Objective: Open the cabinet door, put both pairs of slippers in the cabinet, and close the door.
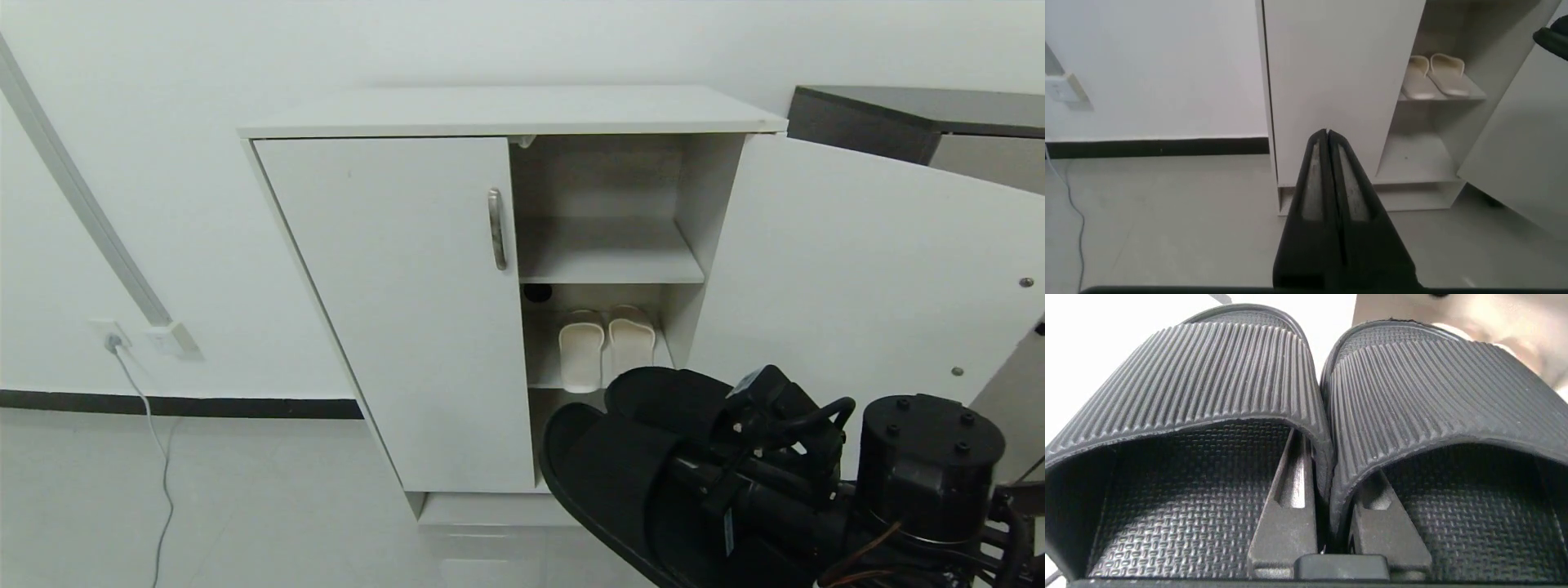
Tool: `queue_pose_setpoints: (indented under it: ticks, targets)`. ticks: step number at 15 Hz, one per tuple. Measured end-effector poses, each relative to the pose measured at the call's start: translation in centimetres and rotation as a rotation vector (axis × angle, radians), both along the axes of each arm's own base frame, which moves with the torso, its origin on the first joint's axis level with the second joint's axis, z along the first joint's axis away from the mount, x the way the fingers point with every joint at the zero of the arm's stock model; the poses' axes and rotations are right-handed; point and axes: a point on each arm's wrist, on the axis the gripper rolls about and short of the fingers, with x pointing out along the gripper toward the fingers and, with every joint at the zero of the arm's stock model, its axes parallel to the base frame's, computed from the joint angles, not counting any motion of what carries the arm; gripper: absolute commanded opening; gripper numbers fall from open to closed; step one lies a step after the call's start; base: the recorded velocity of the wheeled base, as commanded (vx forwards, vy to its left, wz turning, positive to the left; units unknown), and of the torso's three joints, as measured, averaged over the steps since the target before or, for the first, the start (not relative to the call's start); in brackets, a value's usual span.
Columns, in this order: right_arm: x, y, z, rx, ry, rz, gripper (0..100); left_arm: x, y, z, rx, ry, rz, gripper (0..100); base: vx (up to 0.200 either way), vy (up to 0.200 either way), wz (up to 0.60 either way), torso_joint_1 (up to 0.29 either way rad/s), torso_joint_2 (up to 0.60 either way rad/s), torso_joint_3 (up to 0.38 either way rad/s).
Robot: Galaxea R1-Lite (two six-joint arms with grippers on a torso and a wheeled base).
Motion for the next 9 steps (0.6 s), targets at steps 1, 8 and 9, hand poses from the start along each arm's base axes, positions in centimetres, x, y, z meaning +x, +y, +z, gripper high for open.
queue_pose_setpoints:
  ticks: [1,8,9]
  targets:
    - [0.02,0.02,-0.05,-0.001,0.002,-0.001,0,0.00,0.00,0.00,0.000,0.000,0.000,0,0.000,0.000,0.00,-0.017,0.43,0.417]
    - [0.14,0.14,-0.13,-0.004,0.002,-0.001,0,0.00,0.00,0.00,0.000,0.000,0.002,0,0.000,0.000,0.00,-0.001,0.10,0.092]
    - [0.17,0.17,-0.10,-0.001,-0.001,-0.002,0,0.00,0.00,0.00,0.000,0.000,0.002,0,0.000,0.000,0.00,0.000,0.00,0.000]
